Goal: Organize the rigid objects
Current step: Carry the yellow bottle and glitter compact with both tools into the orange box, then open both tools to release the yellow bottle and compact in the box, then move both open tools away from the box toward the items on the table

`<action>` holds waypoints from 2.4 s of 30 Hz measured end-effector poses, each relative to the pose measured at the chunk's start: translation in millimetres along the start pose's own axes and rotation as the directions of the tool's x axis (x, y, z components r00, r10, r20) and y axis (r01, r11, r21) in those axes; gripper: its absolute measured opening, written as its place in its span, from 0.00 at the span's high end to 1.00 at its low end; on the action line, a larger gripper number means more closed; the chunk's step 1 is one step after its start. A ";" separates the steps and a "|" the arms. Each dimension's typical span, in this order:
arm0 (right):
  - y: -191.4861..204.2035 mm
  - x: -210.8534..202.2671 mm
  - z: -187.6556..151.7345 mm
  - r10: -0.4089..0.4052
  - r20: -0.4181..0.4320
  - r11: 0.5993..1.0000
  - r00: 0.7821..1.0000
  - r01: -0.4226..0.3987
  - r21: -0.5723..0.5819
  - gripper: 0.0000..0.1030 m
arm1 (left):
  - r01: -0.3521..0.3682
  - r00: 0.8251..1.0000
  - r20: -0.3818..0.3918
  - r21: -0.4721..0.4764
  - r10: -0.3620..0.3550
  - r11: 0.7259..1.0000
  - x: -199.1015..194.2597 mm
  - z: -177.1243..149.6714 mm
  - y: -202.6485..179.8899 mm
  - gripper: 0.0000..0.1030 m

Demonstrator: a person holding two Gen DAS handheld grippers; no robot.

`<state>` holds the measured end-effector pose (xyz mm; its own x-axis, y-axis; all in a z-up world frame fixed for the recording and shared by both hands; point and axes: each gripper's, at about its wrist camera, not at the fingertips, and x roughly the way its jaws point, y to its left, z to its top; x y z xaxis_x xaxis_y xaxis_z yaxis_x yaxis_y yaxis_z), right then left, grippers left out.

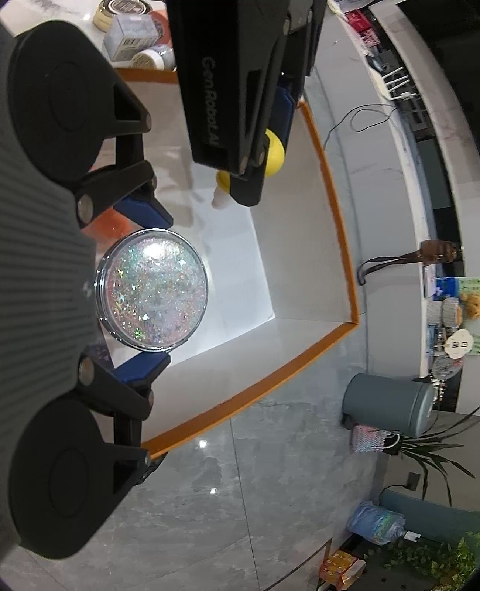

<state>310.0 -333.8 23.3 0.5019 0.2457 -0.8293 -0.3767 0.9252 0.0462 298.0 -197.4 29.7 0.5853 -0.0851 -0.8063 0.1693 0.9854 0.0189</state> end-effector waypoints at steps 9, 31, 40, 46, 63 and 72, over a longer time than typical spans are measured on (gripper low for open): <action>-0.2 15.3 10.8 -0.015 -0.037 1.000 0.999 0.016 0.015 0.31 | -0.008 0.999 -0.040 -0.018 0.008 1.000 21.9 0.1 5.0 0.57; 7.3 38.1 16.0 -0.042 -0.100 0.999 0.994 0.043 0.004 0.30 | -0.002 0.997 -0.083 -0.030 0.000 1.000 35.5 -9.3 6.6 0.56; 6.9 31.5 15.7 -0.006 -0.072 1.000 0.997 0.008 0.023 0.21 | 0.004 0.998 -0.066 -0.048 -0.007 0.999 27.3 -6.5 10.9 0.55; 6.6 26.6 17.3 -0.016 -0.059 1.000 0.998 0.017 0.026 0.21 | -0.007 0.999 -0.041 -0.039 0.005 0.999 14.4 -4.4 8.8 0.55; 14.9 -6.6 14.1 -0.020 0.005 1.000 1.000 0.020 0.010 0.21 | -0.020 0.999 0.035 -0.033 0.022 0.999 -43.2 -6.5 11.2 0.53; 43.6 -22.5 20.9 0.014 0.058 1.000 0.998 -0.013 -0.015 0.21 | -0.071 0.995 0.058 -0.074 0.075 0.995 -79.0 -21.8 33.0 0.51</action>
<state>298.6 -292.9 55.6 0.5408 0.2747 -0.7951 -0.3947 0.9175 0.0485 240.0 -155.0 81.1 0.6415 -0.0191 -0.7669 0.0679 0.9972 0.0321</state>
